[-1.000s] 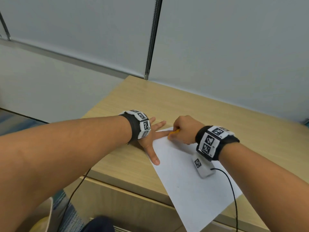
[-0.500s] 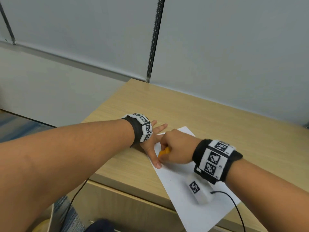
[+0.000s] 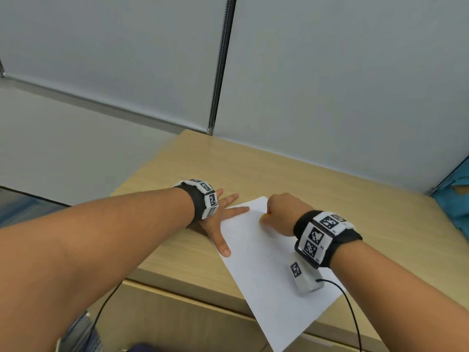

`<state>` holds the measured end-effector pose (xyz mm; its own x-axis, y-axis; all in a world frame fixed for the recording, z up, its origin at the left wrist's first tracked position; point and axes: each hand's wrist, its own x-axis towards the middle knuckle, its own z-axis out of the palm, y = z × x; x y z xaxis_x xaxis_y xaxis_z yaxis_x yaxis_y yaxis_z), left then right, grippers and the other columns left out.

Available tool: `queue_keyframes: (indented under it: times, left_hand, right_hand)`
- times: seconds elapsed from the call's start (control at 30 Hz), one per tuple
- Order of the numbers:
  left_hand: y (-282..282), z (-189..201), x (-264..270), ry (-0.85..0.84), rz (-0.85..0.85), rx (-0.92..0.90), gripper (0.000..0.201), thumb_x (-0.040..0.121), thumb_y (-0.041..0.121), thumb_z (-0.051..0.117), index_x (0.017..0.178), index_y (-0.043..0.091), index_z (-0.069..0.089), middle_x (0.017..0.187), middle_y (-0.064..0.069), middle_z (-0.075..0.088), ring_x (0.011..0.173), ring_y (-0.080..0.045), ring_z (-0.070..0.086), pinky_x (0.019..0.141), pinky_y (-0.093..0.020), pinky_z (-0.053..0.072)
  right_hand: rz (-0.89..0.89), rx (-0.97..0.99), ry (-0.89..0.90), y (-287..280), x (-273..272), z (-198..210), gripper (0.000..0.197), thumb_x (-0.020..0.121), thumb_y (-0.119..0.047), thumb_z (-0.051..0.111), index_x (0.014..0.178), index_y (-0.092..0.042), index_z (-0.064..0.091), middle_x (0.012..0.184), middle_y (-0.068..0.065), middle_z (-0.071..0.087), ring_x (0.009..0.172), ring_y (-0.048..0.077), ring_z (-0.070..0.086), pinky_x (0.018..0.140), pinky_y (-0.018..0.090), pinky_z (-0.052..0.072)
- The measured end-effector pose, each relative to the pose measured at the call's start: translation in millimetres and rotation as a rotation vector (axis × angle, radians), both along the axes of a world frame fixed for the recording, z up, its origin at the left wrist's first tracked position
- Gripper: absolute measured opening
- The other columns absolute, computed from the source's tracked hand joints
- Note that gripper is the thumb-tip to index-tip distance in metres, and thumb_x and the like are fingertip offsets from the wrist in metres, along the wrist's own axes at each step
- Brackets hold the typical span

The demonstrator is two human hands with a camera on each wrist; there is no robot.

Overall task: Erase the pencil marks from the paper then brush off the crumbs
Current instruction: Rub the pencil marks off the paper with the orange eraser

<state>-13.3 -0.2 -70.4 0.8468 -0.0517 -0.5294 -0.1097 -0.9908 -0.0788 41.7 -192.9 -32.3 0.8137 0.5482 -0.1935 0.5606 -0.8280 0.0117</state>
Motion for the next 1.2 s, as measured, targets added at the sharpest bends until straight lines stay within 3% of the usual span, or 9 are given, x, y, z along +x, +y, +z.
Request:
queue_keyframes:
  times: [0.2,0.3,0.4,0.57,0.67,0.83,0.9,1.07,1.2]
  left_hand:
    - [-15,8,-19,-0.009,0.076,0.024,0.146,0.033,0.106,0.051,0.148,0.055,-0.022,0.161,0.009,-0.035,0.15,-0.038,-0.025,0.116,-0.068,-0.004]
    - [-24,21,-39,-0.01,0.081,0.001,0.133,0.055,0.101,0.049,0.158,0.04,-0.009,0.162,0.004,-0.034,0.15,-0.04,-0.022,0.118,-0.066,-0.002]
    - [-27,38,-68,0.037,0.0,0.018,0.112,0.077,0.086,0.05,0.161,0.03,0.001,0.167,0.004,-0.019,0.153,-0.036,-0.016,0.12,-0.06,0.002]
    - [-16,47,-89,0.058,-0.003,-0.104,0.108,0.083,0.079,0.053,0.161,0.026,0.0,0.169,0.009,-0.001,0.155,-0.015,0.0,0.124,-0.041,0.004]
    - [-13,46,-70,-0.014,0.041,-0.127,0.11,0.083,0.077,0.055,0.16,0.027,-0.005,0.169,0.007,-0.005,0.155,-0.019,-0.002,0.123,-0.044,0.004]
    - [-10,9,-48,0.021,0.027,-0.049,0.144,0.052,0.098,0.054,0.154,0.035,-0.026,0.163,0.008,-0.03,0.15,-0.035,-0.026,0.12,-0.063,-0.003]
    - [-7,-2,-46,0.012,0.021,-0.05,0.152,0.038,0.103,0.049,0.151,0.039,-0.03,0.161,0.009,-0.034,0.148,-0.036,-0.031,0.119,-0.064,-0.003]
    - [-3,-7,-40,0.012,-0.002,-0.057,0.147,0.041,0.102,0.053,0.147,0.046,-0.033,0.16,0.006,-0.037,0.146,-0.038,-0.034,0.118,-0.066,-0.006]
    - [0,-17,-34,0.006,-0.017,-0.052,0.157,0.018,0.111,0.036,0.141,0.049,-0.038,0.16,0.005,-0.037,0.147,-0.034,-0.033,0.117,-0.064,-0.008]
  right_hand:
    - [-0.079,-0.062,-0.085,-18,-21,-9,0.018,0.096,-0.03,0.058,0.087,-0.015,0.055,0.082,0.001,0.052,0.081,0.028,0.057,0.068,0.03,0.045]
    - [-0.065,-0.008,-0.02,-19,-17,-7,0.019,0.092,-0.032,0.061,0.086,-0.013,0.062,0.089,0.003,0.063,0.082,0.028,0.063,0.068,0.031,0.05]
    - [0.028,0.049,0.058,-20,-16,-4,0.021,0.087,-0.032,0.068,0.099,-0.017,0.077,0.103,0.002,0.074,0.093,0.026,0.07,0.082,0.036,0.06]
    - [0.182,0.126,0.109,-22,-19,-3,0.026,0.089,-0.032,0.07,0.112,-0.023,0.078,0.111,-0.004,0.074,0.101,0.02,0.067,0.09,0.034,0.055]
    - [0.238,0.144,0.094,-21,-20,-7,0.026,0.091,-0.035,0.069,0.114,-0.025,0.077,0.104,-0.005,0.071,0.096,0.019,0.063,0.085,0.033,0.053]
    - [0.279,0.239,0.154,-5,-28,-11,0.023,0.095,-0.035,0.07,0.109,-0.018,0.074,0.096,-0.004,0.066,0.088,0.016,0.06,0.078,0.03,0.045]
    - [0.307,0.259,0.236,4,-36,-11,0.021,0.095,-0.035,0.071,0.106,-0.018,0.073,0.085,-0.009,0.059,0.075,0.008,0.053,0.073,0.026,0.041]
    - [0.452,0.106,0.29,15,-44,-11,0.024,0.085,-0.041,0.081,0.098,-0.023,0.072,0.073,-0.013,0.056,0.065,0.002,0.051,0.059,0.019,0.037]
    - [0.305,0.15,0.19,29,-27,-5,0.026,0.087,-0.039,0.078,0.082,-0.014,0.07,0.068,-0.004,0.062,0.059,0.01,0.057,0.062,0.031,0.049]
